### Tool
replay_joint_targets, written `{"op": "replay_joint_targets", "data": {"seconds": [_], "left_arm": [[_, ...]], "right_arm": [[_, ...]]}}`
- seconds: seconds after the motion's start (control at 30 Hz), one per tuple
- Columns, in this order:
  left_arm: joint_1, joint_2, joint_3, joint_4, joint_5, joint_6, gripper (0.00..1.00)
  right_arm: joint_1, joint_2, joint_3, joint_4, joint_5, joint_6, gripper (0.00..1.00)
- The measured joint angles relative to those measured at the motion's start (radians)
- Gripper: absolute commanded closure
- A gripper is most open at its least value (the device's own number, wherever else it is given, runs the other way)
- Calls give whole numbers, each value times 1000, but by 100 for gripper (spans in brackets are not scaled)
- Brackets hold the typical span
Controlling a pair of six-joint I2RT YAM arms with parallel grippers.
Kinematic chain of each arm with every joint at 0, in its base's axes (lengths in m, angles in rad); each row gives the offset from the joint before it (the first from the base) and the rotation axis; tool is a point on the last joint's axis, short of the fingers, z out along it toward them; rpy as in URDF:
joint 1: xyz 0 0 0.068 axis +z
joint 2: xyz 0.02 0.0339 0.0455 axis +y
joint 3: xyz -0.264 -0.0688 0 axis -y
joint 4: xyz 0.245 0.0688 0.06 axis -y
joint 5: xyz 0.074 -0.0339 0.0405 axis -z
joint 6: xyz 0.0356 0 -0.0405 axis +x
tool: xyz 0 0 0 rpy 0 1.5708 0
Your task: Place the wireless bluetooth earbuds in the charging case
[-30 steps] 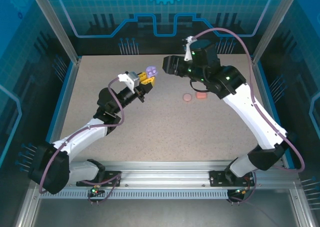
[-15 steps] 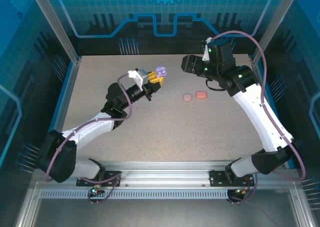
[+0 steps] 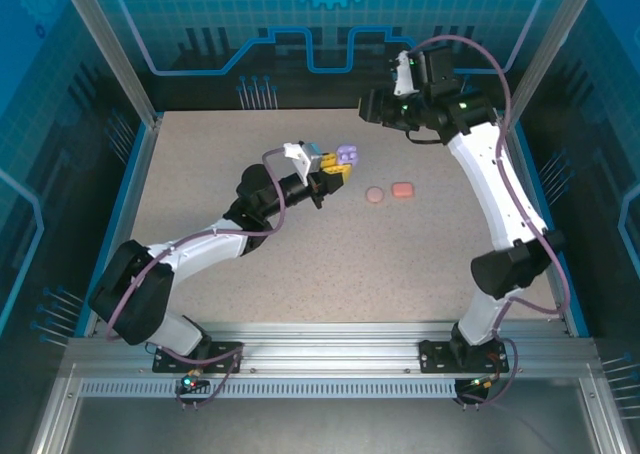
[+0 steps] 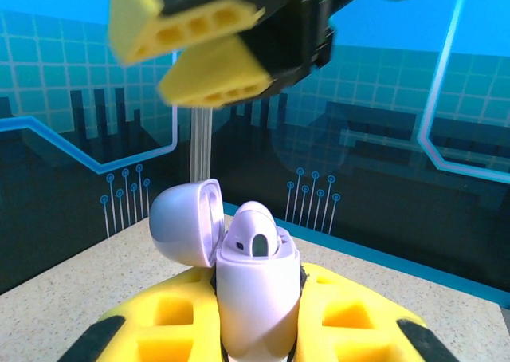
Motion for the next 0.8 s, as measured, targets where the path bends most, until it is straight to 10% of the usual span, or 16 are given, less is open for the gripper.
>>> {"op": "replay_joint_targets", "data": {"seconds": [0.17, 0.8], "left_arm": [[-9, 26, 18, 0, 9, -9, 100], [-13, 72, 64, 0, 13, -15, 100]], "right_arm": [[0, 84, 38, -34, -53, -7, 75], [63, 130, 93, -90, -90, -38, 82]]}}
